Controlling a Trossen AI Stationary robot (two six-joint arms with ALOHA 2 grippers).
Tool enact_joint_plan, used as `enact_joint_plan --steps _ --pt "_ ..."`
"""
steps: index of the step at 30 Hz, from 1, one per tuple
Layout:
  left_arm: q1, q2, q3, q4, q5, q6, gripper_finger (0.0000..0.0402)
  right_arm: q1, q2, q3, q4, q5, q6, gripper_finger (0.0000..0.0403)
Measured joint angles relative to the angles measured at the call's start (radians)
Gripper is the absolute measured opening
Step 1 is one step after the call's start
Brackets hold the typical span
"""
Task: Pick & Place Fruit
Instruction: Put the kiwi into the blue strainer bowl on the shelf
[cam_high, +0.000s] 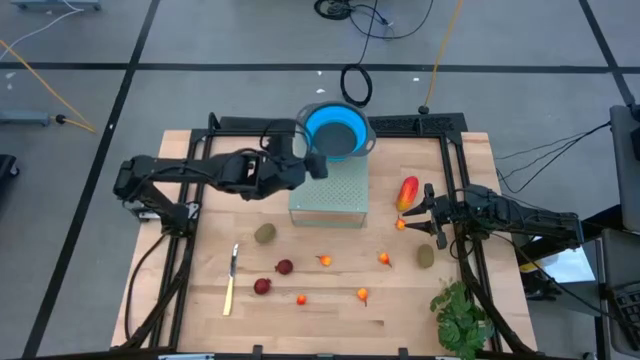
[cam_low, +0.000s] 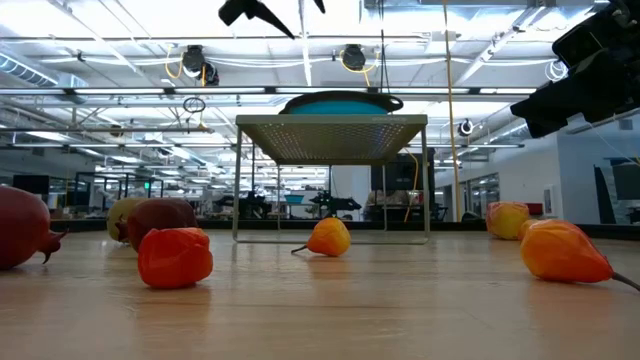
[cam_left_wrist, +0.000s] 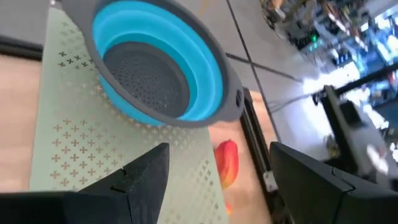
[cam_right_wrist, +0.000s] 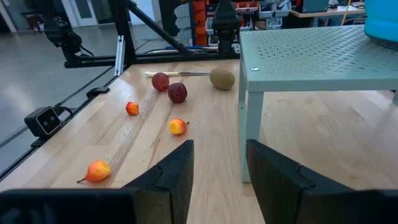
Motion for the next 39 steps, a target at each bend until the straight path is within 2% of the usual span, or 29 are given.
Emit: enact_joint_plan --steps 4,11,15,20,24,27,39 --pt "-0.026 0.0 0.0 0.0 0.02 0.108 0.0274 0.0 0.0 0.0 0.0 0.0 0.0 0.0139" --pt "-0.054 0.0 0.0 0.0 0.127 0.256 0.0274 0.0 0.0 0.0 0.0 0.0 0.0 0.0139" --pt "-0.061 0.0 0.0 -0.002 0.225 0.333 0.0274 0.0 0.0 0.0 0.0 0.0 0.0 0.0139" --pt "-0.062 0.0 0.0 -0.03 0.394 0.407 0.0273 0.0 0.0 0.0 0.0 0.0 0.0 0.0139" --pt "-0.064 0.0 0.0 -0.098 0.535 0.416 0.0273 0.0 0.0 0.0 0.0 0.0 0.0 0.0139" --pt "-0.075 0.0 0.0 -0.185 0.602 0.412 0.0273 0.0 0.0 0.0 0.0 0.0 0.0 0.0139" --pt "-0.139 0.0 0.0 -0.618 0.613 0.253 0.0273 0.0 0.0 0.0 0.0 0.0 0.0 0.0139"
